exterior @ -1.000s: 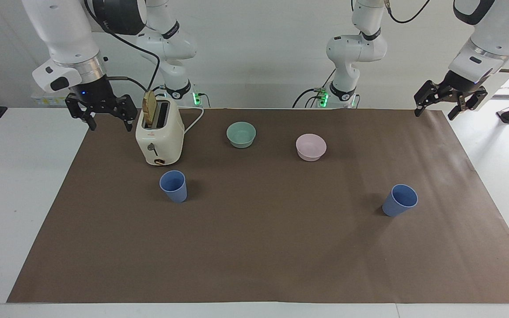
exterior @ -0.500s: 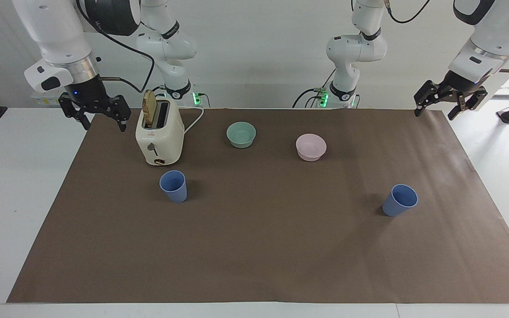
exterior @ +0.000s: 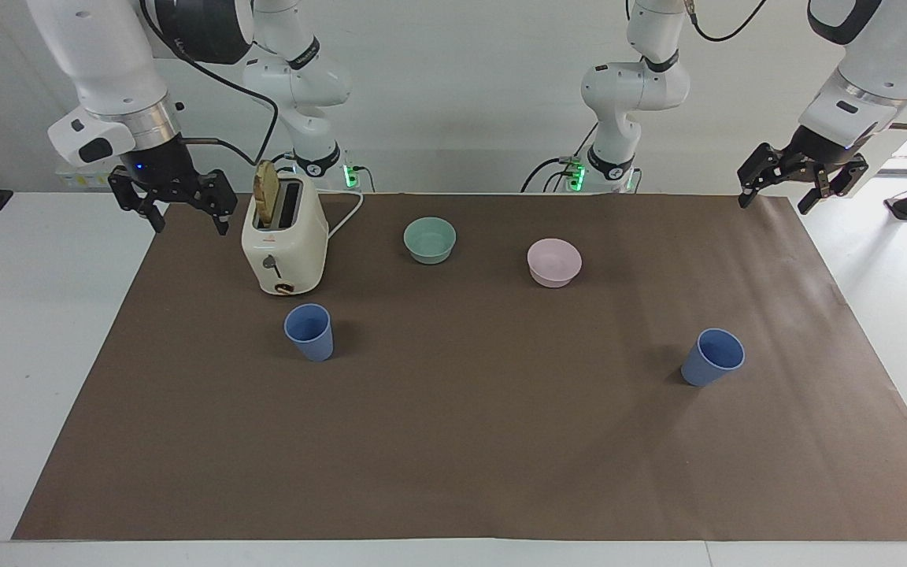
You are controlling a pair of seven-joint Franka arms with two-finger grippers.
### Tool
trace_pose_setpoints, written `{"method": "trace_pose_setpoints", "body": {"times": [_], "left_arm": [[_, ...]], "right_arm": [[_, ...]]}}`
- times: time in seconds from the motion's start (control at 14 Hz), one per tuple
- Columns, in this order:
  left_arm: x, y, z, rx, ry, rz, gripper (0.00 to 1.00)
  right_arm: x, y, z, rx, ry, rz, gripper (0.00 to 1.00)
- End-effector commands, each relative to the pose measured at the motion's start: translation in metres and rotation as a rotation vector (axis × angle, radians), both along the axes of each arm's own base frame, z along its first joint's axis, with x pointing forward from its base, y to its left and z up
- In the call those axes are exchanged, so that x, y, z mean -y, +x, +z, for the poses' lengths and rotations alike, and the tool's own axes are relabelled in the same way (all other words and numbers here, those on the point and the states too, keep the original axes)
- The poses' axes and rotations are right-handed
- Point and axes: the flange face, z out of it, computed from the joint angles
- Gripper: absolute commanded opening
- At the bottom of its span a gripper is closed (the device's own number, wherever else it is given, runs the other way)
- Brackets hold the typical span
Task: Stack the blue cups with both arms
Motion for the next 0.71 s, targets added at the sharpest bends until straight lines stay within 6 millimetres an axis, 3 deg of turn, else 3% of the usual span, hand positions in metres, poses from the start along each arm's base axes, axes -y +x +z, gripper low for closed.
{"method": "trace_pose_setpoints", "body": {"times": [0.0, 0.64], "left_arm": [[-0.0013, -0.0066, 0.0030, -0.007, -0.006, 0.010, 1.00], [-0.0013, -0.0071, 0.0017, -0.009, -0.006, -0.003, 1.00]], "right_arm": [[-0.0003, -0.0027, -0.0012, 0.000, 0.022, 0.007, 1.00], [0.0007, -0.0028, -0.0012, 0.000, 0.020, 0.009, 1.00]]}}
